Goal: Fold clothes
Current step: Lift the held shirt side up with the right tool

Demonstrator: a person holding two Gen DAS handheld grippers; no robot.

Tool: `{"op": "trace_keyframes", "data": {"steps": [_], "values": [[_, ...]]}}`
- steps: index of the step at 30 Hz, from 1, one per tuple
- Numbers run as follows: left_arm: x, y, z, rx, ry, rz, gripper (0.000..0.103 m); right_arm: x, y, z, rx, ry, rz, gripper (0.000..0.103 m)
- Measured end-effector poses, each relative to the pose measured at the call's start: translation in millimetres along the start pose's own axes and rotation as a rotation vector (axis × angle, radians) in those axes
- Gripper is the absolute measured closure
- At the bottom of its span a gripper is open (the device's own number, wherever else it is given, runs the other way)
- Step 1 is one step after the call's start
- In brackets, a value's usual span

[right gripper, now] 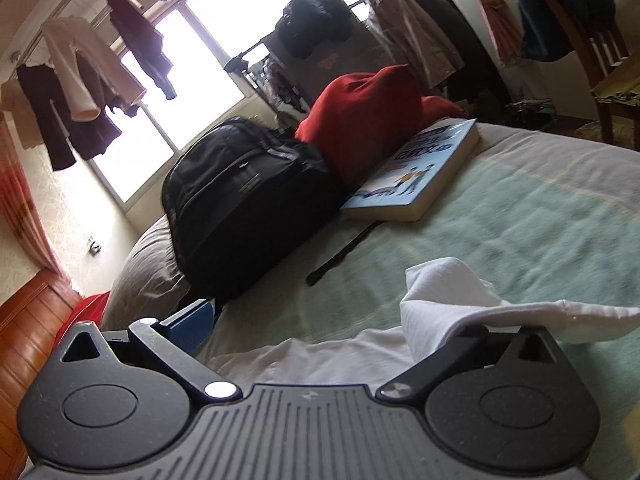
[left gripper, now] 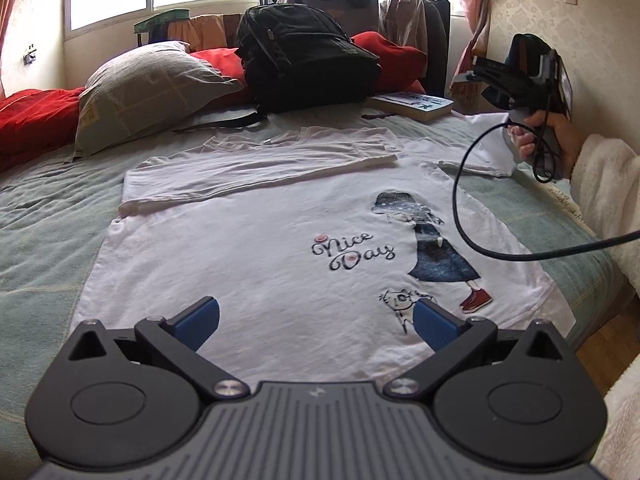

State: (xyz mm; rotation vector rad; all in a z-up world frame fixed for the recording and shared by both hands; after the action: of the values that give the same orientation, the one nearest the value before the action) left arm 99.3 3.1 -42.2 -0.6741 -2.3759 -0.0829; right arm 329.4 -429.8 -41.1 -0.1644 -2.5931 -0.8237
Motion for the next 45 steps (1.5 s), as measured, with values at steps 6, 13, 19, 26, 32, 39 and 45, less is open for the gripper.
{"op": "trace_keyframes", "data": {"steps": [6,13,19,26,32,39,45], "values": [[2.3,1.3,4.9,-0.025,0.025,0.038,0.001,-15.2,40.2,13.3,0.069,0.048,-0.023,0.0],[7.8,3.6,0.3,-0.036,0.024,0.046,0.001,-25.6,84.4,32.4,0.142,0.091,-0.06,0.0],[11.0,6.2,-0.5,-0.028,0.015,0.053,0.001,-30.7,115.8,42.2,0.196,0.113,-0.087,0.0],[13.2,2.0,5.8,-0.027,0.031,0.07,0.001,-39.5,154.1,54.9,0.243,0.121,-0.123,0.0],[16.8,1.8,7.0,-0.031,0.034,0.06,0.001,-48.5,185.0,69.2,0.256,0.146,-0.178,0.0],[21.4,3.9,7.9,-0.023,0.036,0.05,0.001,-55.3,220.2,88.9,0.313,0.169,-0.232,0.0],[22.7,5.4,10.3,-0.019,0.045,0.046,0.001,-55.7,248.2,100.4,0.363,0.174,-0.277,0.0]]}}
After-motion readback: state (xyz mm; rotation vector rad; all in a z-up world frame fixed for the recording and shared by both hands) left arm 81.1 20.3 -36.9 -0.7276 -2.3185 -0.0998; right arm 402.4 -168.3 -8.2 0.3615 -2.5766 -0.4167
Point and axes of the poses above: each gripper's, at about its wrist camera, not at the fingertips, and x roughly against the way its jaws point, y to its left, z to its underside, the point moved 4 cm from there along -x, roughly the way its jaws point, and after that the axes turned 8 degrees about z, right-handed, at the moved point
